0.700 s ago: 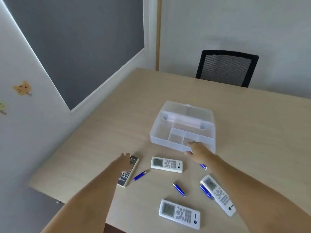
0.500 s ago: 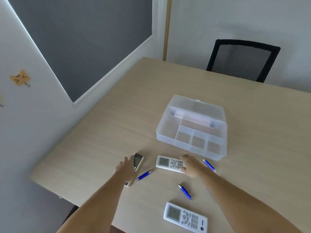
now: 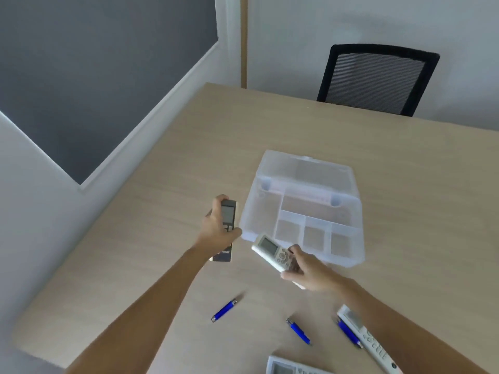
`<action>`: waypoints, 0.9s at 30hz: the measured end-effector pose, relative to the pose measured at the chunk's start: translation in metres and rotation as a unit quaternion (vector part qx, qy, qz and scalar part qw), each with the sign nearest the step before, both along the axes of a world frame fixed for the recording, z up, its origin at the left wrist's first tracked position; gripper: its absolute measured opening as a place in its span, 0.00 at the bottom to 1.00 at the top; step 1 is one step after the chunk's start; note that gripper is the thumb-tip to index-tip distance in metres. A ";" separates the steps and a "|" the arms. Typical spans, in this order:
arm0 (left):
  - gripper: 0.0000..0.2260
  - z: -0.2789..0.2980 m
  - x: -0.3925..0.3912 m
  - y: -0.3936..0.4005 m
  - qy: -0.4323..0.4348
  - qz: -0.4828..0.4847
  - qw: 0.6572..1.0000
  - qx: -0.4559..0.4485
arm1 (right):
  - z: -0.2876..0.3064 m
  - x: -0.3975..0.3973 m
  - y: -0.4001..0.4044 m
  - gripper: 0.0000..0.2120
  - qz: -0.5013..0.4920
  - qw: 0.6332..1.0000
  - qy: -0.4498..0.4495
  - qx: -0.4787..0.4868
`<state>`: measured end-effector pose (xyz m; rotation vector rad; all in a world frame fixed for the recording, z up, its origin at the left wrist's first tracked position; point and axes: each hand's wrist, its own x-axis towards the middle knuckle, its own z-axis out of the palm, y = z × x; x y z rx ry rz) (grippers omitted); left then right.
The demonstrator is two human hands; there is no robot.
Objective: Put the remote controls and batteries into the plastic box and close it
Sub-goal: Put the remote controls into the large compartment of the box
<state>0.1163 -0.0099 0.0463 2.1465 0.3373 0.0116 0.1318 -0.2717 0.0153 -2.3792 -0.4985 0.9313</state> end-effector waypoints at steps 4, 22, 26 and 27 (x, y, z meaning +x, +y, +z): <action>0.29 0.001 0.071 -0.032 -0.003 -0.018 0.997 -0.075 | 0.042 0.056 -0.036 0.25 -0.094 0.992 -0.055 0.071; 0.22 -0.097 0.145 -0.064 0.199 -0.128 0.968 0.082 | -0.046 0.192 -0.033 0.19 0.004 0.993 -0.081 -0.081; 0.22 -0.096 0.143 -0.074 0.209 -0.138 0.957 0.147 | -0.062 0.187 -0.029 0.17 -0.007 0.991 -0.114 -0.068; 0.22 -0.095 0.143 -0.076 0.215 -0.139 0.954 0.156 | -0.064 0.186 -0.029 0.16 -0.004 0.991 -0.117 -0.071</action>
